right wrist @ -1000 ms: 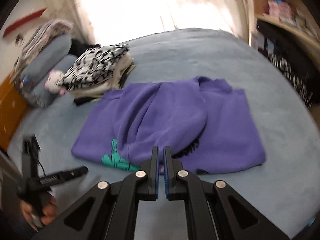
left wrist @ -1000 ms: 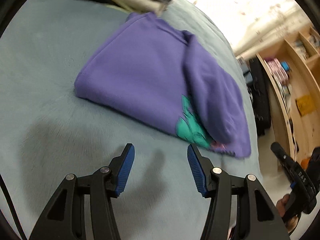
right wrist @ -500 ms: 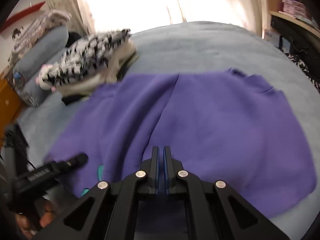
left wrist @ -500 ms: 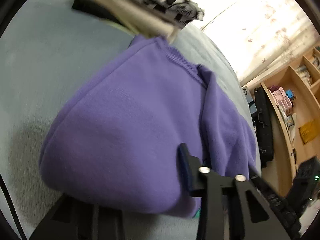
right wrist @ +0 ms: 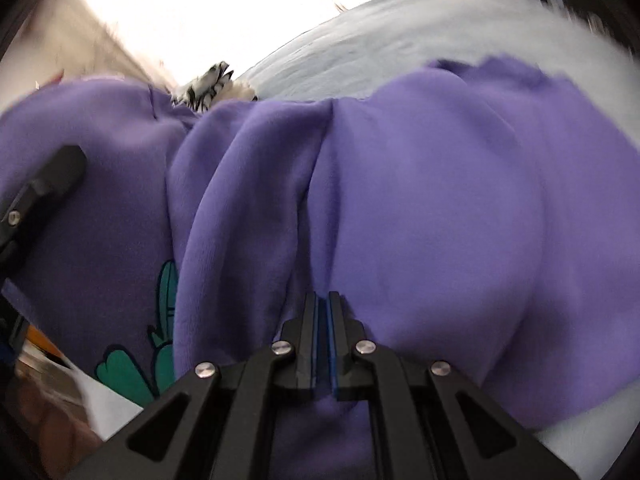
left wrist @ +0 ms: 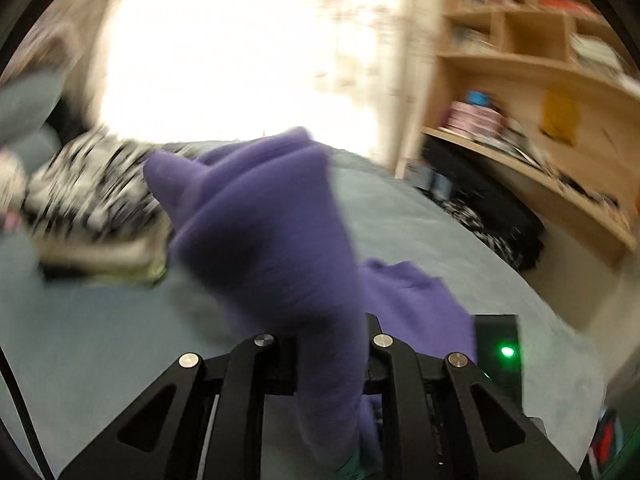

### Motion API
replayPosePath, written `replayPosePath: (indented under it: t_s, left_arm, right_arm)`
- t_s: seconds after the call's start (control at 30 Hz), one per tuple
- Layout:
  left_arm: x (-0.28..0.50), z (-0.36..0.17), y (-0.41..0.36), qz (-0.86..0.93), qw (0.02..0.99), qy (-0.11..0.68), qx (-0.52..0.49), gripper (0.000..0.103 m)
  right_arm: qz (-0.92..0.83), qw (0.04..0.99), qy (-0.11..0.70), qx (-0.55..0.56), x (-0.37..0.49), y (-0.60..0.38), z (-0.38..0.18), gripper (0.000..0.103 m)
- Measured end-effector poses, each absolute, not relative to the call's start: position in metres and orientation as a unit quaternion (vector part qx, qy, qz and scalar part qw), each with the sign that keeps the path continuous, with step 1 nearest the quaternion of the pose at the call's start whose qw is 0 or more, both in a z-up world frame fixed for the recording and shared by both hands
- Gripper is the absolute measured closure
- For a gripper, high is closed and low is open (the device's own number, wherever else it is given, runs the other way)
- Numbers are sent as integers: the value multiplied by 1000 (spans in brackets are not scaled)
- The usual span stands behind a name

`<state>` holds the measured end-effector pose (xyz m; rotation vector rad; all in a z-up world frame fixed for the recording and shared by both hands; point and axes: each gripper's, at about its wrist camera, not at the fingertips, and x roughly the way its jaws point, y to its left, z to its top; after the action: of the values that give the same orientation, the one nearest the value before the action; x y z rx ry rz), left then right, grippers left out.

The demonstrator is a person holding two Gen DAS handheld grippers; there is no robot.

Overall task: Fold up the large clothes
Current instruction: 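Grasp the hoodie's side with both tools and fold it lengthwise over, then lay the folded side down on the hoodie and open both tools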

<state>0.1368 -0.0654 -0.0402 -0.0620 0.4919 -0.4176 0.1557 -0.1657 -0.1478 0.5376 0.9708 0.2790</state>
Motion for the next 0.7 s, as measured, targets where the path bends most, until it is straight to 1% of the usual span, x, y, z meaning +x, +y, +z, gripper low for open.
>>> replayPosePath:
  t_s: [0.13,0.23,0.43,0.6,0.7]
  left_arm:
    - [130,-26,-124,-244,942,230,19,89]
    - [136,-29,-170,-271,929,251,38,89]
    - [152,-71,-252,-302,894,322,71,89]
    - [149,-121,-298,-289,872,367,146,89]
    - [148,-133,-303,-283,870,366,172,89]
  right_arm:
    - [156,821,448,316,134,-212,-135,99]
    - [109,842,410,334,99,-269,-114,99]
    - [-13,862,381,334,52,-355,-106,99]
    - [-46,849,405,336,41,-371,-126,99]
    - [-40,841,415,345,39,-373,-136,99]
